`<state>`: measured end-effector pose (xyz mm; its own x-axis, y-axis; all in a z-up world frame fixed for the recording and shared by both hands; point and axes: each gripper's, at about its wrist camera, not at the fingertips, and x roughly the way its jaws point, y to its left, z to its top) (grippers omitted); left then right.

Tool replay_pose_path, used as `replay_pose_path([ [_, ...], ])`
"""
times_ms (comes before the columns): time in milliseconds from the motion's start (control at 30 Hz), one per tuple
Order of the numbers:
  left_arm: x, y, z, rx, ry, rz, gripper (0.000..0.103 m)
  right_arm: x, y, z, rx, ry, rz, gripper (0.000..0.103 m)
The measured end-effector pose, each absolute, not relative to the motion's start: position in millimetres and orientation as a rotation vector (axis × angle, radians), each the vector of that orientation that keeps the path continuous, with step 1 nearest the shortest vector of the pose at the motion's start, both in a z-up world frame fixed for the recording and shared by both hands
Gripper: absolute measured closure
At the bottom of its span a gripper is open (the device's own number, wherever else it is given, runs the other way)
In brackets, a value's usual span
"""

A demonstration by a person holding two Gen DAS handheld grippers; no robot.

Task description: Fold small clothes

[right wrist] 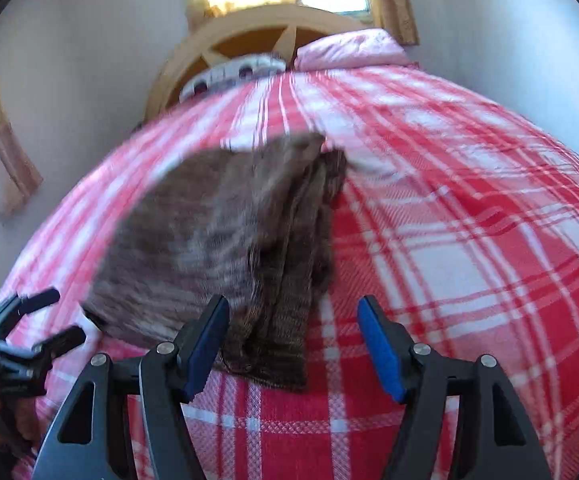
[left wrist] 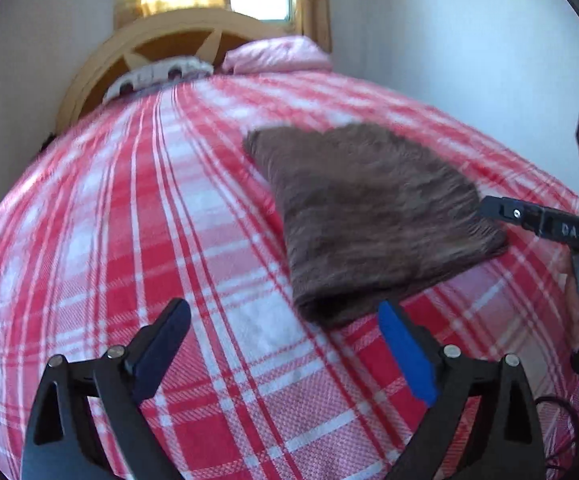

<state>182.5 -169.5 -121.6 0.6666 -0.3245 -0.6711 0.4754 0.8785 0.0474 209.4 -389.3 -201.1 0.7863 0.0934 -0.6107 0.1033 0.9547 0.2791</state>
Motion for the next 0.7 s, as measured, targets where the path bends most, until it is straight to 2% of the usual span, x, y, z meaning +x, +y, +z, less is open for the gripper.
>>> replay_pose_path([
  [100,200,-170,-104,0.243,0.631,-0.389,0.001,223,-385,-179,0.295,0.612,0.048,0.036],
  [200,236,-179,-100,0.262,0.615,-0.313,0.001,250,-372,-165,0.303,0.592,0.197,0.037],
  [267,264,-189,-109,0.317,0.629,-0.216,0.001,277,-364,-165,0.332,0.63,0.324,0.037],
  [367,287,-198,-131,0.353,0.696,-0.178,0.001,315,-355,-182,0.252,0.765,0.233,0.037],
  [433,279,-204,-145,0.391,0.732,-0.172,0.0,332,-363,-209,0.211,0.91,0.113,0.039],
  [467,275,-208,-152,0.425,0.723,-0.165,0.0,332,-368,-215,0.204,0.916,0.092,0.043],
  [700,265,-208,-158,0.452,0.66,-0.141,0.0,323,-383,-217,0.182,0.896,0.109,0.042],
])
